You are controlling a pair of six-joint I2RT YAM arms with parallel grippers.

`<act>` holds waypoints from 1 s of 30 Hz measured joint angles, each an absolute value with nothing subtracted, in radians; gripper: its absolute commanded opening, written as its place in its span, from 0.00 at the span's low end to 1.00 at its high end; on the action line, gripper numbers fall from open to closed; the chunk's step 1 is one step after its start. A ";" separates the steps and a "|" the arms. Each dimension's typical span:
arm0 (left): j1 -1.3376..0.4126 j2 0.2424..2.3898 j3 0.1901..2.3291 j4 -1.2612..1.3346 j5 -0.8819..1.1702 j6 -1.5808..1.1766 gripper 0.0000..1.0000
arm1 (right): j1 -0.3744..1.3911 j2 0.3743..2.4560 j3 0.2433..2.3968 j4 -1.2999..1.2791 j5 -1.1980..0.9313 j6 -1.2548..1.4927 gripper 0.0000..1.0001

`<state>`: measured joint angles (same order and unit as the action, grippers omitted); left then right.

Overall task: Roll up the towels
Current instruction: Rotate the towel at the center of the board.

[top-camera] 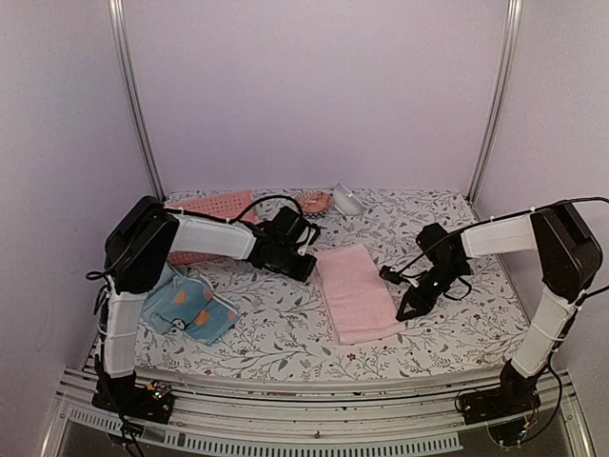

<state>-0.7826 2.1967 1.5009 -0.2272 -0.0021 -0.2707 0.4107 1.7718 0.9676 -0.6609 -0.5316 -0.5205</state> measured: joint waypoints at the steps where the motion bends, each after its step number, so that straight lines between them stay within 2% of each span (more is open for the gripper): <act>1: -0.777 2.176 1.475 -0.221 -0.005 -0.269 0.33 | 0.403 1.769 0.968 -0.662 -0.533 -0.521 0.13; 3: -0.777 2.109 1.401 -0.223 -0.011 -0.278 0.54 | 0.385 1.760 0.967 -0.667 -0.535 -0.521 0.13; 5: -0.793 1.999 1.312 -0.221 -0.023 -0.294 0.66 | 0.371 1.742 0.967 -0.670 -0.541 -0.521 0.13; 7: -0.827 1.877 1.229 -0.186 -0.047 -0.297 0.60 | 0.365 1.723 0.968 -0.675 -0.554 -0.523 0.13; 9: -0.888 1.747 1.151 -0.120 -0.068 -0.303 0.46 | 0.364 1.705 0.969 -0.681 -0.571 -0.531 0.12; 10: -0.921 1.699 1.128 -0.084 -0.068 -0.305 0.27 | 0.364 1.697 0.969 -0.686 -0.585 -0.537 0.12; 12: -0.971 1.658 1.112 -0.024 -0.031 -0.310 0.02 | 0.364 1.686 0.970 -0.697 -0.616 -0.548 0.11; 17: -0.992 1.717 1.062 0.121 0.180 -0.333 0.00 | 0.364 1.693 0.979 -0.747 -0.707 -0.592 0.05; 22: -1.001 1.861 1.005 0.218 0.361 -0.379 0.00 | 0.364 1.745 0.998 -0.781 -0.761 -0.619 0.04; 30: -1.023 2.027 1.060 0.302 0.498 -0.413 0.00 | 0.364 1.807 0.999 -0.794 -0.766 -0.618 0.04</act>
<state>-1.0233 2.0274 1.0599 0.3023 0.4976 -0.4133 0.3645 1.8069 0.9993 -0.7937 -0.7658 -0.6182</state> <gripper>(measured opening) 0.010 0.041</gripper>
